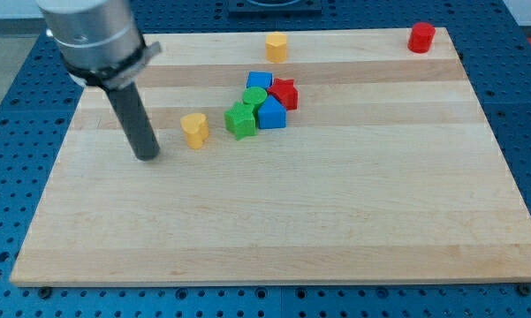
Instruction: Move the yellow heart to the bottom of the board
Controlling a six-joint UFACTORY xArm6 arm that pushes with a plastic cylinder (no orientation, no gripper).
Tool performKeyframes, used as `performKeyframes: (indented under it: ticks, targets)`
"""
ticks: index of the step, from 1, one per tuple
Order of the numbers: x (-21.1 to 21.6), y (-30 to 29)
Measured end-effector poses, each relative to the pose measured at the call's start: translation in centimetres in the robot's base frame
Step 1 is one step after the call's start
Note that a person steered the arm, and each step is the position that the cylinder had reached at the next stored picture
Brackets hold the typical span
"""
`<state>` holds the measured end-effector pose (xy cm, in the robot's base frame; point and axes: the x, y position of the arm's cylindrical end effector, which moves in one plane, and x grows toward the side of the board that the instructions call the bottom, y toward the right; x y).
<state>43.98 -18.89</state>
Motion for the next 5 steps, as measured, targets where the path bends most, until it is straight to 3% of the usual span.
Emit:
performKeyframes:
  ticks: [2, 3, 5]
  targets:
    - [-5.5, 0.0]
    - [-5.6, 3.2]
    - [-1.2, 9.2]
